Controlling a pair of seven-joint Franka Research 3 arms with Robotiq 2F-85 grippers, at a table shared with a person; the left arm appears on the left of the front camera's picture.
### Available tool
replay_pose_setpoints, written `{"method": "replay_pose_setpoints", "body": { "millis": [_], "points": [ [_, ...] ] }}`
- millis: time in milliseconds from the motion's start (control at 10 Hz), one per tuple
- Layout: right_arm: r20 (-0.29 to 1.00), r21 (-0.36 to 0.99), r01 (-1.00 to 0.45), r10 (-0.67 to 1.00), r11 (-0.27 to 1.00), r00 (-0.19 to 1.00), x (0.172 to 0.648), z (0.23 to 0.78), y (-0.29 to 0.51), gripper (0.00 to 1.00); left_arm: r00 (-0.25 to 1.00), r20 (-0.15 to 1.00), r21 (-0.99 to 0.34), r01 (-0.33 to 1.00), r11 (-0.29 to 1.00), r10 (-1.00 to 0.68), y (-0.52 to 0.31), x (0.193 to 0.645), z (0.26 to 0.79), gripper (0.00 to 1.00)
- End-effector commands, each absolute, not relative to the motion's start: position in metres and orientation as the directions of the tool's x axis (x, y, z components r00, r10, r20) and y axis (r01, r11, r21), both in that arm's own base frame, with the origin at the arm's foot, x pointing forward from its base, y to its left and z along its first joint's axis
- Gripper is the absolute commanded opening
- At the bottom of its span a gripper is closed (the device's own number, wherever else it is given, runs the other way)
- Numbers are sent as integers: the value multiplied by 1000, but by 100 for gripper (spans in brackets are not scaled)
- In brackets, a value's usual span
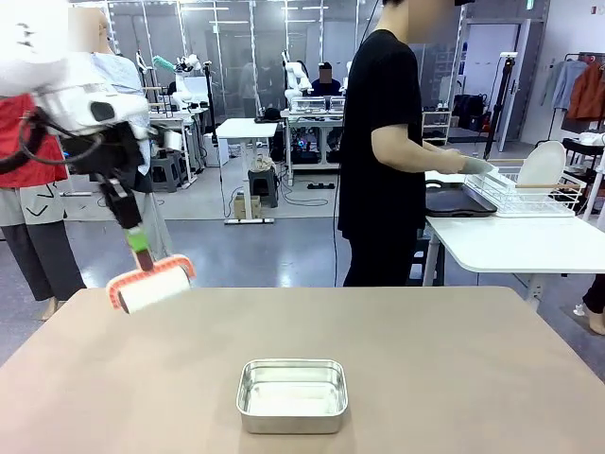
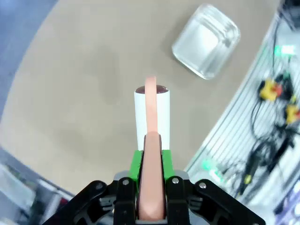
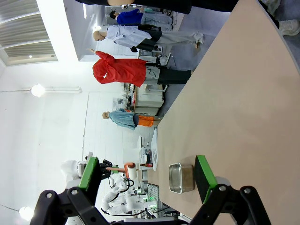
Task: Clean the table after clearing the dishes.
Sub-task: Place the Lint Roller back on top of the Airtight Container.
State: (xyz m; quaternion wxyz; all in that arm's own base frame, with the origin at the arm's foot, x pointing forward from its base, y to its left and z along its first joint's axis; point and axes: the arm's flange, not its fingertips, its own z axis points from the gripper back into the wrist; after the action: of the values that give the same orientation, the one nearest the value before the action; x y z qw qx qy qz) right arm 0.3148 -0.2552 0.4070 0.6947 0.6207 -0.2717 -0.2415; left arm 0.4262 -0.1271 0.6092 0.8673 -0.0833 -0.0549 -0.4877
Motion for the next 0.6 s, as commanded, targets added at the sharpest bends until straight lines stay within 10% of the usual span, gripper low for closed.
{"method": "replay_pose_setpoints", "body": {
  "millis": [0, 500],
  "points": [
    [83, 993, -4, -663, 120, 744, 311, 410, -257, 100, 207, 137, -18, 978, 206, -969, -161, 398, 600, 21],
    [83, 993, -4, -663, 120, 744, 311, 410, -257, 100, 39, 122, -33, 999, 35, -992, -225, 359, 594, 21]
  ]
}}
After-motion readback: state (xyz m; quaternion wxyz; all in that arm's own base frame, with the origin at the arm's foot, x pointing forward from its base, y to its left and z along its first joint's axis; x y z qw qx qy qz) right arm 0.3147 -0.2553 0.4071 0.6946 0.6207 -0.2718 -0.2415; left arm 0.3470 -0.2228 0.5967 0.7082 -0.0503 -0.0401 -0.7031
